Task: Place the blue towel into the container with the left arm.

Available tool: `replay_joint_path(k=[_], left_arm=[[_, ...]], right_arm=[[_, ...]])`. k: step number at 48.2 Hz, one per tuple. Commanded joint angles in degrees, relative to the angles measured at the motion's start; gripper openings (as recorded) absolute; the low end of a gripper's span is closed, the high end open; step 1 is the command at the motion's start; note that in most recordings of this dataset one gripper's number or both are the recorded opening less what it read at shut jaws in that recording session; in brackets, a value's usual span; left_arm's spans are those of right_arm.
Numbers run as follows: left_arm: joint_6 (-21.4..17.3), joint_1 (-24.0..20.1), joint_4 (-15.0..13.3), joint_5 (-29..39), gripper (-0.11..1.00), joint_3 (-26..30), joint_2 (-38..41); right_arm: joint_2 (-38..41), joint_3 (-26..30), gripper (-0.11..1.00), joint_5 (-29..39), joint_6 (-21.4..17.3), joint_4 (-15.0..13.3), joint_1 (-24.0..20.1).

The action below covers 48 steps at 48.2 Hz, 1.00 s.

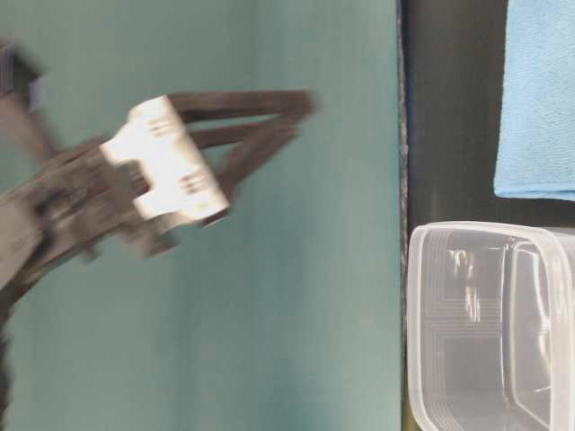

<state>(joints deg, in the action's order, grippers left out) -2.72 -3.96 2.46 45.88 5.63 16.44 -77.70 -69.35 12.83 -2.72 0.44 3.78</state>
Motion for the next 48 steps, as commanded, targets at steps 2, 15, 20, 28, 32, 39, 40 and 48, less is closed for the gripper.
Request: replay_joint_path(k=[2,15,20,28,32,39,40,48], left_arm=[[-1.58,0.44,0.18,2.11,0.88,4.39,5.45],[-3.25,1.58,0.18,4.57,0.89,10.99,15.91],[-4.66,1.67,0.18,4.57,0.89,11.34,18.28],[-5.89,1.58,0.18,4.66,0.89,10.20,20.30],[-6.15,1.49,0.18,4.39,0.89,9.58,20.83],[-5.54,1.32,0.18,4.48,0.87,8.35,21.45],[-5.54,1.32,0.18,4.57,0.87,8.26,21.36],[-5.63,1.67,0.18,5.71,0.67,7.91,21.01]], right_arm=[[0.00,-0.09,0.76,-0.18,0.00,0.09,0.18],[0.00,-0.44,0.76,-0.44,-0.44,0.09,0.26],[-0.09,-0.44,0.76,-0.44,-0.53,0.09,0.26],[-0.09,-0.44,0.76,-0.53,-0.62,0.09,0.18],[-0.09,-0.44,0.76,-0.53,-0.53,0.09,0.26],[-0.09,-0.44,0.76,-0.62,-0.53,0.09,0.44],[-0.09,-0.44,0.76,-0.62,-0.53,0.09,0.44],[-0.09,-0.62,0.76,-0.35,-0.26,0.09,0.44]])
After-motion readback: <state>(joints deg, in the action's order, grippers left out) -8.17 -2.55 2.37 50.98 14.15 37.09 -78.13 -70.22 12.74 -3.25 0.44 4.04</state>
